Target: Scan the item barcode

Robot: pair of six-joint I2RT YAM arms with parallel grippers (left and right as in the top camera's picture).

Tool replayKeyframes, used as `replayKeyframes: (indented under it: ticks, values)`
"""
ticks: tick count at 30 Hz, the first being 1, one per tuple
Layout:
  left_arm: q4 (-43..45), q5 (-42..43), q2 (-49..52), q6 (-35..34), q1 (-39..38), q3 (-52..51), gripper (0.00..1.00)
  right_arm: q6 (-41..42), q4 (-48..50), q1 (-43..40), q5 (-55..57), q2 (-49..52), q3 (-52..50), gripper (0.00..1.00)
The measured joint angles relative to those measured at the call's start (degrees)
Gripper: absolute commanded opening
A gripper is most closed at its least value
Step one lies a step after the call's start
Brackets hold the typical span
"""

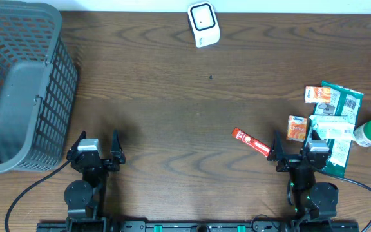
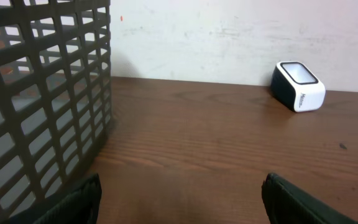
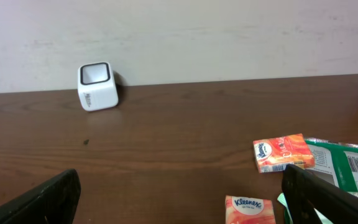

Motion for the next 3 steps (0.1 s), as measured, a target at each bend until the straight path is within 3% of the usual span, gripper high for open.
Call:
replayKeyframes:
  ticks: [3]
  values:
    - [0.00,0.00,0.00,0.00,0.00,0.00,0.83,0.00,0.00,0.00,0.00,0.00,0.00,0.99]
